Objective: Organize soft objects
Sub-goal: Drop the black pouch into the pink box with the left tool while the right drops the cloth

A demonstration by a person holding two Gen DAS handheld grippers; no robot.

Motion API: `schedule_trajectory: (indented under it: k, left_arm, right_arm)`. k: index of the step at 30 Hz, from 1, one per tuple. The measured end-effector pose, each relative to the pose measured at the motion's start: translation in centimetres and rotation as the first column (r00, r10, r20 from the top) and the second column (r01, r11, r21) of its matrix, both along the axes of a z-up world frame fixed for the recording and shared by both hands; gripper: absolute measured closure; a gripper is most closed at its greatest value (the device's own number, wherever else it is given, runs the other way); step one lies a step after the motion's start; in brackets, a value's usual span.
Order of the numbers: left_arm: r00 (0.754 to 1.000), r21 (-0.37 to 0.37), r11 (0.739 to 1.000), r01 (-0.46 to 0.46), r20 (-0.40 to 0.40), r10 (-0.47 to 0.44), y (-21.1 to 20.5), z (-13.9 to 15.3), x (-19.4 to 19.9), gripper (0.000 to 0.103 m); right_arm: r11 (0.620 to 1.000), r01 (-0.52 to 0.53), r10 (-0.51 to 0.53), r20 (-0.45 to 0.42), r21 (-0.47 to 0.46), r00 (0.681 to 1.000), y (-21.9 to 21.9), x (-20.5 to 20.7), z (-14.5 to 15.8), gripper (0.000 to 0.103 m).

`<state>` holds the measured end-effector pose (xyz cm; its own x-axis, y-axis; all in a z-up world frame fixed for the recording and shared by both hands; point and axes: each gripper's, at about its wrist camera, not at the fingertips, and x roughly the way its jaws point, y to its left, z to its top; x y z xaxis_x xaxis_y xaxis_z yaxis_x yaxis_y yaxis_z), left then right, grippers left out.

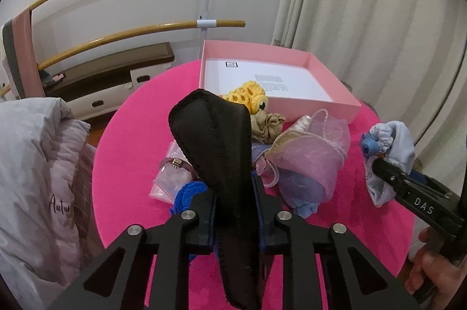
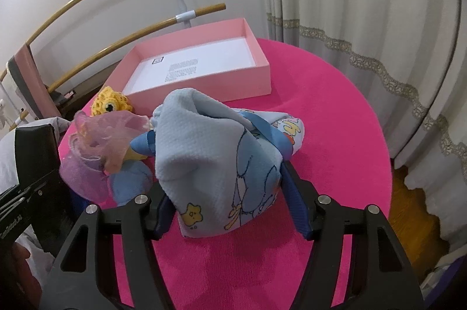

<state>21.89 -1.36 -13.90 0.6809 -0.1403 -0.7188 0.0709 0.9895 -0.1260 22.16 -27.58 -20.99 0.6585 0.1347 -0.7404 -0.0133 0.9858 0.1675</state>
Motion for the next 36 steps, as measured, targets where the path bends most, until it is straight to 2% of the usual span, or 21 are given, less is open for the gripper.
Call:
schedule_trajectory:
  k: [4,8,11,15,22,27,36]
  left_arm:
    - [0.999,-0.026,0.999,0.035,0.023,-0.035,0.5,1.5,-1.3,0.088]
    - [0.999,-0.028,0.999,0.047,-0.002,-0.047,1.5,1.3,-1.5,0.080]
    - [0.999,-0.036,0.998,0.044,-0.029,-0.045,2.1,0.7,-1.4,0.082]
    - [0.998,-0.032,0.998,0.052,-0.020,-0.052,2.3,0.9,-1.9,0.084]
    - [0.997,-0.028,0.997,0.071,0.036,-0.070,2.7,3.9,-2.3,0.084]
    - [0.995,-0.059,0.994,0.091,0.056,-0.087,4.1,6.0,-2.2,0.084]
    - [0.991,-0.041,0.994,0.098,0.091,-0.094,4.6,7.5,-1.0,0.084]
  right_arm:
    - [1.000,0.001,-0.001,0.020,-0.005,1.000,0.0,-0.7,1.0,0.041]
    - [1.000,0.002,-0.002,0.016,-0.007,1.000,0.1,-0.9,1.1,0.041]
    - [1.000,0.001,-0.001,0.006,-0.002,1.000,0.2,-1.0,0.7,0.041]
    - [1.000,-0.002,0.002,0.005,-0.001,1.000,0.2,-1.1,0.7,0.041]
    - [1.000,-0.022,0.022,0.036,0.005,0.999,0.4,-1.4,2.1,0.041]
    - [1.000,-0.030,0.029,0.067,0.005,0.997,0.5,-1.1,3.8,0.041]
    - [0.999,-0.045,0.045,0.082,-0.001,0.996,1.1,-0.4,4.9,0.041]
